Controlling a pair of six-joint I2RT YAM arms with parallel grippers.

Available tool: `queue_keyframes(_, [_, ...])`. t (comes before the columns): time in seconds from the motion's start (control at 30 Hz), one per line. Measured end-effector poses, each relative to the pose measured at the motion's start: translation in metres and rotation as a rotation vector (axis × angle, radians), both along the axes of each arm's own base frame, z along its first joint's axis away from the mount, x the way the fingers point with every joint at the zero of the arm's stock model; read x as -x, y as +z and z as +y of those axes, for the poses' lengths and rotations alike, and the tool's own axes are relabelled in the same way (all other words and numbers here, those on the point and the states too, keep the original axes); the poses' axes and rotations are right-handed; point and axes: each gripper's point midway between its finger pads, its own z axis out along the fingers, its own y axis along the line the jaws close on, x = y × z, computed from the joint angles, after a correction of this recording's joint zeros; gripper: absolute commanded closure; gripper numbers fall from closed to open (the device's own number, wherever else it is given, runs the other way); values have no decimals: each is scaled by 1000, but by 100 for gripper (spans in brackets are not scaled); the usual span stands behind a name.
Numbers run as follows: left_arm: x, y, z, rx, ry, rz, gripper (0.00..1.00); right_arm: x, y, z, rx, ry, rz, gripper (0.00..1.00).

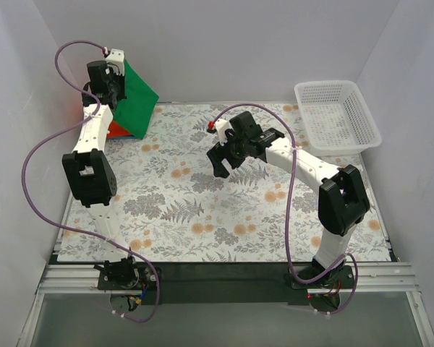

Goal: Fold and stack the t-shirts
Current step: Neatly place the folded tshirt to the corner

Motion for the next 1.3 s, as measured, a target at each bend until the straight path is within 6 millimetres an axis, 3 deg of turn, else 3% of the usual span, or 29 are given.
queue_keyframes(0.43, [-13,-8,47,-77,43,-7,100,1,-15,2,13,7,35,2])
queue_keyframes(0.83, [-26,-63,89,-136,65,52,100,0,-25,4,25,9,61,2])
queue_keyframes(1.3, [-40,-89,131,-202,96,46,100,-1,-42,5,47,8,95,2])
